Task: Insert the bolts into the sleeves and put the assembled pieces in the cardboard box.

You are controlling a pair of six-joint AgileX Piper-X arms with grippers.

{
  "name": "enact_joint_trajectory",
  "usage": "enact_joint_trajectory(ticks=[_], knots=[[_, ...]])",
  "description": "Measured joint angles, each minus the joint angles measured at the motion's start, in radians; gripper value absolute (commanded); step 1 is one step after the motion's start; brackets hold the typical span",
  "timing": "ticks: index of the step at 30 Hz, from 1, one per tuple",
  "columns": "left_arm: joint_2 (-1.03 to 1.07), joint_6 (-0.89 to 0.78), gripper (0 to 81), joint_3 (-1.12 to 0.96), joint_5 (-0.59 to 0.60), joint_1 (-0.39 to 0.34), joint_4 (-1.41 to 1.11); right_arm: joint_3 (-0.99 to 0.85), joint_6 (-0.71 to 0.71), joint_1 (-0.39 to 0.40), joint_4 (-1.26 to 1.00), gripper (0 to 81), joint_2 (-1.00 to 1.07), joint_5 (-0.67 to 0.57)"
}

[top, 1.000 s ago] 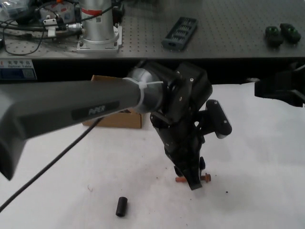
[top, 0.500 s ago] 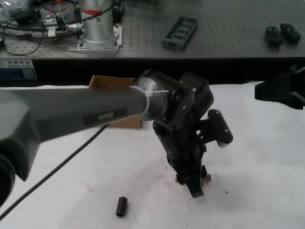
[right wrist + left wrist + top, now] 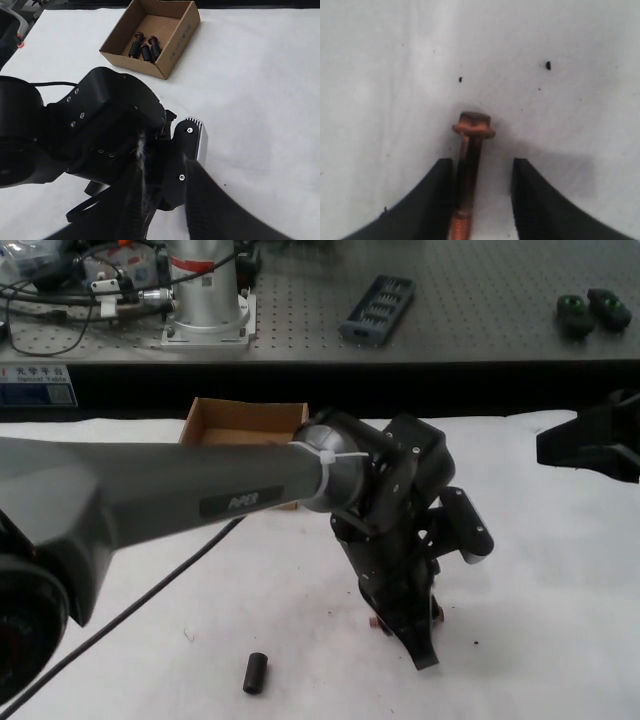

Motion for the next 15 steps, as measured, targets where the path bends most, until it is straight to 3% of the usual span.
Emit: enact_joint_trajectory(ticks=[1,15], knots=[[0.003,-0.006,0.1,0.0,0.0,-0.004,-0.005,0.0,0.0,0.0,0.002,22.3,0.0,0.0],[0.005,-0.097,0.6,-0.01,-0.076,-0.009,-0.008,0.0,0.0,0.0,0.017,22.3,0.0,0.0]])
